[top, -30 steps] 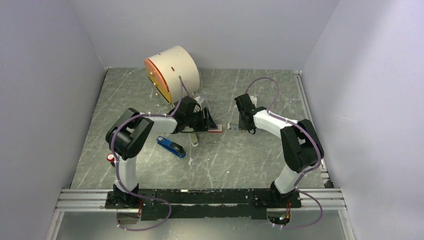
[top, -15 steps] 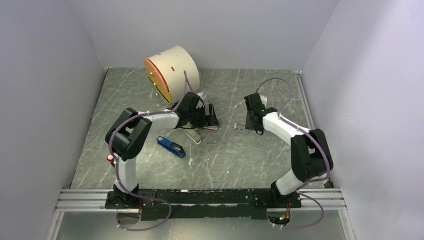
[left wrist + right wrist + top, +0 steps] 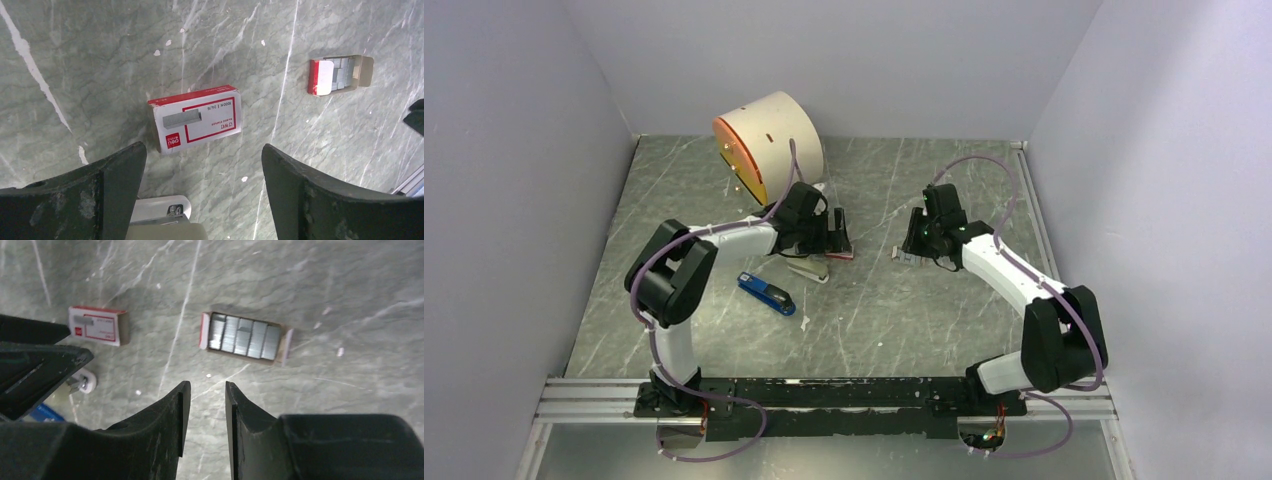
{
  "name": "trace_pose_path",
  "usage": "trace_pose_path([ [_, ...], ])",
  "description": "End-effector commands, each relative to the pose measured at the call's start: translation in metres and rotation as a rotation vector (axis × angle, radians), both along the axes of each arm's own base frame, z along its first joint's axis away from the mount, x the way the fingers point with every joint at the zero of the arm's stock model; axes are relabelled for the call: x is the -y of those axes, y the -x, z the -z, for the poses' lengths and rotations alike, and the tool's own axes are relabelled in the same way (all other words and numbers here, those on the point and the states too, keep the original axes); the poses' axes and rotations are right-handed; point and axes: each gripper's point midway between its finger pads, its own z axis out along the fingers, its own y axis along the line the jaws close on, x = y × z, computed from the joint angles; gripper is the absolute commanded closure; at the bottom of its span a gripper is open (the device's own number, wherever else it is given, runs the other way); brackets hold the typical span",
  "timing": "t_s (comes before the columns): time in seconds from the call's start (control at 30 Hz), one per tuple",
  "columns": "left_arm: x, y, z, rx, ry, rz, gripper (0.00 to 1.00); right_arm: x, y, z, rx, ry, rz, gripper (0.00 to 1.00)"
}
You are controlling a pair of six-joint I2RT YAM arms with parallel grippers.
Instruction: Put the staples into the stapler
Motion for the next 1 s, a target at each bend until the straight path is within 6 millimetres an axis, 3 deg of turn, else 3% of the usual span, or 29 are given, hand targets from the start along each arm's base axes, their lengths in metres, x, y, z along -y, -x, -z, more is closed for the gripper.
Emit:
trace_pose_path([
  [0.0, -0.005, -0.01, -0.029, 0.074, -0.001, -0.044, 0.12, -0.031, 0.008, -0.001, -0.011, -0.156, -0.062, 0.66],
  [0.13, -0.013, -0.015, -0.056, 0.148, 0.01, -0.083, 0.14, -0.054, 0.014, 0.005, -0.03, -0.184, -0.075, 0.69],
  [0.27, -0.02, -0.015, -0.103, 0.25, 0.057, -0.107, 0.16, -0.086, 0.018, 0.007, -0.034, -0.218, -0.056, 0.68],
  [0.4, -0.04, -0.006, -0.15, 0.361, 0.088, -0.151, 0.15, -0.115, 0.02, 0.016, -0.072, -0.223, 0.01, 0.62],
  [0.53, -0.063, 0.009, -0.182, 0.436, 0.103, -0.201, 0.14, -0.138, 0.021, 0.033, -0.123, -0.244, 0.035, 0.63],
  [0.7, -0.092, 0.036, -0.195, 0.471, 0.112, -0.248, 0.12, -0.158, 0.008, 0.043, -0.131, -0.287, 0.058, 0.65],
  [0.97, -0.123, 0.057, -0.187, 0.481, 0.064, -0.302, 0.03, -0.182, -0.009, 0.066, -0.173, -0.306, 0.085, 0.63],
])
